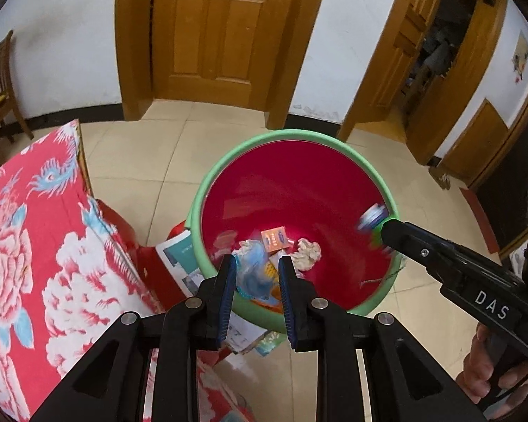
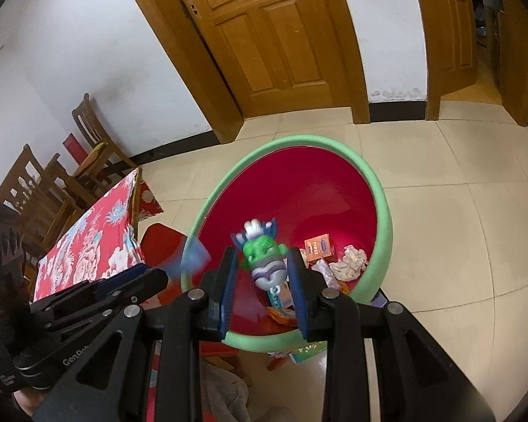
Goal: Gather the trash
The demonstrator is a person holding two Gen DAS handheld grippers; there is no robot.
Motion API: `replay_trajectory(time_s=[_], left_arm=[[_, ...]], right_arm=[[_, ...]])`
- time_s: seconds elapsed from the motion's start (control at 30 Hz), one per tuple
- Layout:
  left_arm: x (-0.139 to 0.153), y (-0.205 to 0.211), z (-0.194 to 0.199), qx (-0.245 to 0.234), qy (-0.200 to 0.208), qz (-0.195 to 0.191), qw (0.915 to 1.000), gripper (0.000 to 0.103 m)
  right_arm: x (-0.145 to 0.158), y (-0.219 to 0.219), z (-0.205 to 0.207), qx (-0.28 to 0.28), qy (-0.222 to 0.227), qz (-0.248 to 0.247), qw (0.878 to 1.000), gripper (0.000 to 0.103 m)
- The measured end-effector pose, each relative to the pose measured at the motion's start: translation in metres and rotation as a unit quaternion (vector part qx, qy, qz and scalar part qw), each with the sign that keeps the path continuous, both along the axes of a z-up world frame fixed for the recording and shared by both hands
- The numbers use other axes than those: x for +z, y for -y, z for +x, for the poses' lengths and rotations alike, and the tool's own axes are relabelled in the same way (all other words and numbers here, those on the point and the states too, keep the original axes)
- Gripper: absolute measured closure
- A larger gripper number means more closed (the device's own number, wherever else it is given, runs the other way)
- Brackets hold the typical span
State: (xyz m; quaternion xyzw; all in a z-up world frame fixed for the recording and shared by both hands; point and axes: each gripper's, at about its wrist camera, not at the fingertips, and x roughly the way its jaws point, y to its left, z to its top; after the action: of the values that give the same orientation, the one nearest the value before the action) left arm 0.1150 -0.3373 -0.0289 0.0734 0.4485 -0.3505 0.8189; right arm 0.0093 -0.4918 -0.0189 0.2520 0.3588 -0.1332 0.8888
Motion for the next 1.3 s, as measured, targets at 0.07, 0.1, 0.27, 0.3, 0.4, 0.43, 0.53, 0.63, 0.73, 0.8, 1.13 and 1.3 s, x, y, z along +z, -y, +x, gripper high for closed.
replay_trajectory(time_s=[0.07, 0.1, 0.27, 0.3, 0.4, 0.43, 0.53, 0.63, 0.73, 0.8, 1.13, 1.3], left_arm=[[-0.001, -0.001, 0.0, 0.002, -0.003, -0.003, 1.0, 0.077], [-0.001, -0.002, 0.0, 0.004, -0.003, -0.004, 1.0, 0.077], [0.002, -0.013, 0.001, 0.017, -0.002, -0.008, 0.9998, 0.077], [0.003, -0.016, 0.002, 0.02, -0.002, -0.008, 0.9998, 0.077], [0.008, -0.026, 0.0, 0.033, 0.002, -0.014, 0.9994, 0.077], [0.01, -0.03, -0.001, 0.036, 0.004, -0.016, 0.9992, 0.077], [0.017, -0.042, -0.003, 0.049, 0.013, -0.017, 0.9986, 0.068], [0.023, -0.057, -0.006, 0.071, 0.026, -0.012, 0.9971, 0.056], [0.028, -0.072, -0.009, 0.085, 0.033, -0.011, 0.9958, 0.056], [0.032, -0.083, -0.011, 0.095, 0.034, -0.013, 0.9948, 0.054], [0.048, -0.142, -0.024, 0.156, 0.052, -0.014, 0.9863, 0.036], [0.055, -0.17, -0.03, 0.184, 0.064, -0.011, 0.9809, 0.034]], right_arm=[[0.001, -0.001, 0.001, 0.0, 0.001, -0.003, 1.0, 0.071], [0.0, -0.001, 0.0, 0.0, 0.001, -0.004, 1.0, 0.07], [0.003, -0.004, 0.001, 0.002, 0.006, -0.006, 1.0, 0.067], [0.005, -0.006, 0.001, 0.004, 0.008, -0.008, 1.0, 0.065], [0.009, -0.012, 0.0, 0.007, 0.011, -0.012, 1.0, 0.062], [0.011, -0.015, -0.001, 0.009, 0.012, -0.016, 1.0, 0.061], [0.016, -0.025, -0.002, 0.016, 0.016, -0.019, 1.0, 0.059], [0.02, -0.035, -0.003, 0.023, 0.021, -0.02, 0.999, 0.058], [0.023, -0.048, -0.004, 0.032, 0.025, -0.021, 0.999, 0.055], [0.025, -0.058, -0.005, 0.04, 0.026, -0.022, 0.999, 0.055], [0.034, -0.102, -0.007, 0.077, 0.038, -0.026, 0.996, 0.052], [0.042, -0.122, -0.009, 0.093, 0.047, -0.029, 0.994, 0.043]])
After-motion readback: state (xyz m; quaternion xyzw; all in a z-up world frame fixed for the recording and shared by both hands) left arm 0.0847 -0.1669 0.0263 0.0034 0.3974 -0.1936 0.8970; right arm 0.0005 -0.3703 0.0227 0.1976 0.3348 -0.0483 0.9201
